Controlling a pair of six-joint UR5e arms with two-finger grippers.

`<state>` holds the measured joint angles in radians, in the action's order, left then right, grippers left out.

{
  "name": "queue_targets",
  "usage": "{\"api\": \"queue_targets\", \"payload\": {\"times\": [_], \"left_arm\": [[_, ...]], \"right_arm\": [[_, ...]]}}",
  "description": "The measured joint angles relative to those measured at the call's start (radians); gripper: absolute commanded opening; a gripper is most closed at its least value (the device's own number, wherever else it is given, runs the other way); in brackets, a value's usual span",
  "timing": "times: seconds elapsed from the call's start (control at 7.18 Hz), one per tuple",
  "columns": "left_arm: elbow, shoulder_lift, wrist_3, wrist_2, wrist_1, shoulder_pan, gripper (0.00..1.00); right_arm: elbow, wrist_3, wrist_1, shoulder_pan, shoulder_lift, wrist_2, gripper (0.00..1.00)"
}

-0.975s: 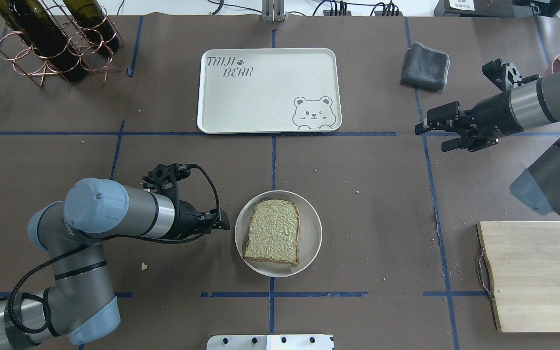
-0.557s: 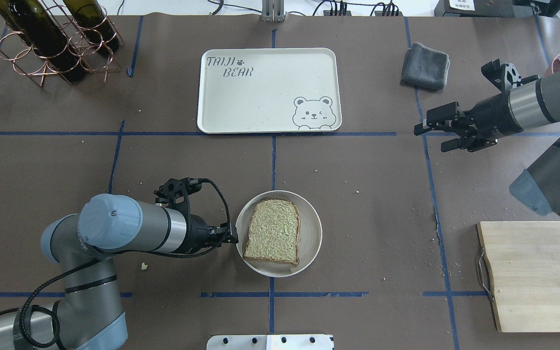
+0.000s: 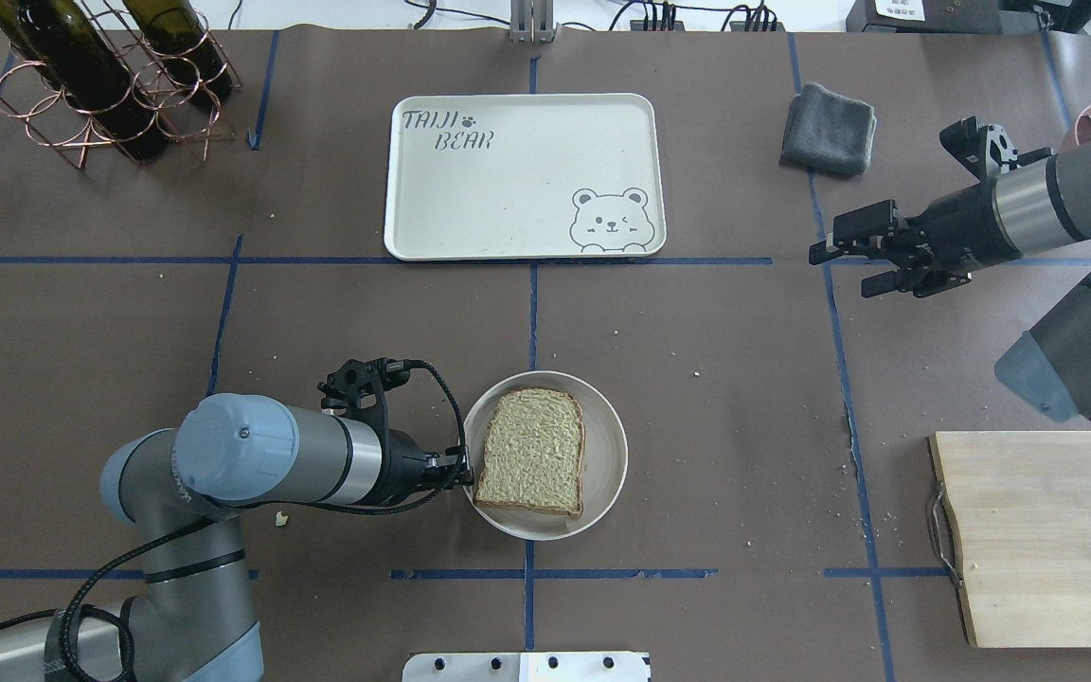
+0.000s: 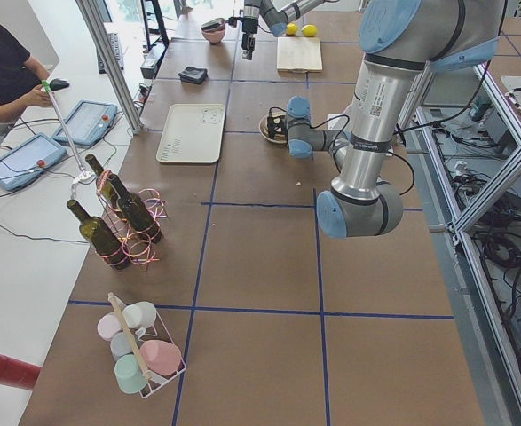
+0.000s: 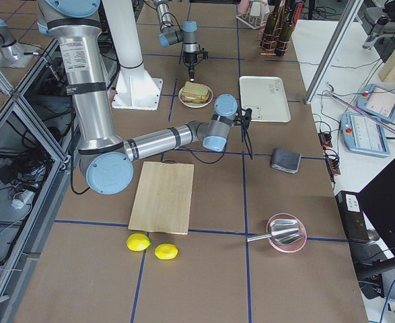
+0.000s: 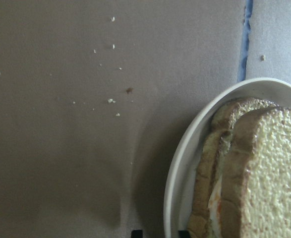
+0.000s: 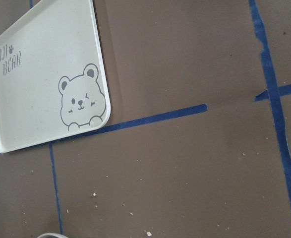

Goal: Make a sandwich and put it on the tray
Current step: 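Grasp the white plate rim with the left gripper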

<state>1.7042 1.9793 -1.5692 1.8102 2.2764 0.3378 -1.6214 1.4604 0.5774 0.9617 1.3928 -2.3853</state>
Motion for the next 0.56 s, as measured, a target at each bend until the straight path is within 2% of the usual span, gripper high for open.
{"api": "queue_targets", "payload": {"times": [0.28, 0.56], "left_arm": [[-0.022, 0.021, 0.001, -0.001, 0.0, 0.0, 0.2], [-0.032, 0.024, 0.002, -0.002, 0.0, 0.0, 0.19]], "right_arm": [[-0.001, 0.0, -0.001, 0.0, 0.004, 0.0, 1.0], [-0.002, 0.0, -0.002, 0.0, 0.005, 0.0, 1.0]]}}
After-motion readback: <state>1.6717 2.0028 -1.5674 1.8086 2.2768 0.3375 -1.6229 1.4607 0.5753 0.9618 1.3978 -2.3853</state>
